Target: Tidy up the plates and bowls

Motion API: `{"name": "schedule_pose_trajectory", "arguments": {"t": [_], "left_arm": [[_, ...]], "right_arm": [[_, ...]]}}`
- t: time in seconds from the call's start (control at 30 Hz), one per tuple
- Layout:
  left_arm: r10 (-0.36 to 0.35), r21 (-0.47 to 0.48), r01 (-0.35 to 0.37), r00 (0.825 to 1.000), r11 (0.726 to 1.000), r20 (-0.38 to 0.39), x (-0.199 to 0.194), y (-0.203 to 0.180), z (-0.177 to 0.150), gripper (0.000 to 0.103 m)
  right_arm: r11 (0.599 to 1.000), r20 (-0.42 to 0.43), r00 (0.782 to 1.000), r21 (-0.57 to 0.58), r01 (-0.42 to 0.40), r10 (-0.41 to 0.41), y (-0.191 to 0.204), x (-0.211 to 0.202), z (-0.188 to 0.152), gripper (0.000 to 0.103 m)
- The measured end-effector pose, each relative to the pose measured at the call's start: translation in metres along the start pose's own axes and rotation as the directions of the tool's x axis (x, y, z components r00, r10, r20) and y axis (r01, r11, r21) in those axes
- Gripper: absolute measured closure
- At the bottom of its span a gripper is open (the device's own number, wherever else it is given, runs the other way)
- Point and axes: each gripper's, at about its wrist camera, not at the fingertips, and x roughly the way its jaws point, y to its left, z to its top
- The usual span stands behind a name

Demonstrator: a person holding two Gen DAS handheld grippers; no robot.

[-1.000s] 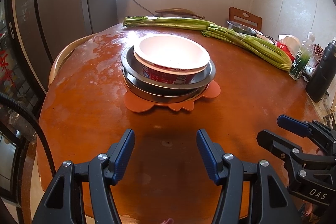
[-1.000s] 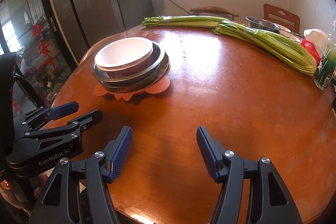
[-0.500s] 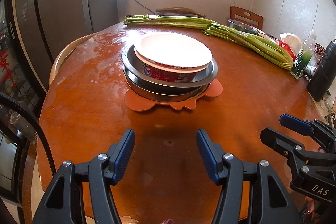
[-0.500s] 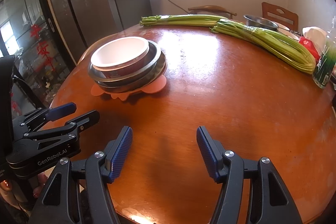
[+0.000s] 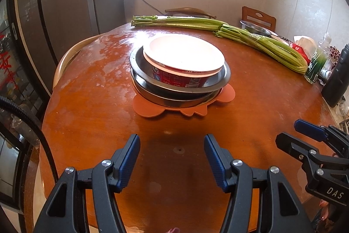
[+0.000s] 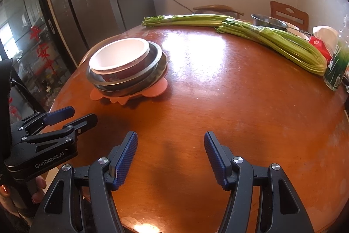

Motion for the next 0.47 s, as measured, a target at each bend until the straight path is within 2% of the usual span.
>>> {"name": "schedule_pose_trajectory", "arguments": {"t": [0.27,0.37,0.47], "left_arm": [[0.015,-0.019,-0.015,1.000,1.000,-0.005,0.005,0.008,0.007,0.043],[0.029,-0.039,-0.030,0.999,0.999,-0.012,0.008,0.018,0.015,0.043],[0.033,-0.066,-0.034,0.999,0.997,-0.008,0.010,0.038,0.029,0.043]], "right_arm": [[0.999,0.009,0.999,0.037,0.040,-0.040,-0.026,-0.003,0.006,0.038],[0.994,0.026,0.996,0.069,0.079,-0.081,-0.051,-0.011,0.011,0.038],[0.978,0.037,0.985,0.131,0.160,-0.166,-0.093,-0.021,0.016,0.038]]}}
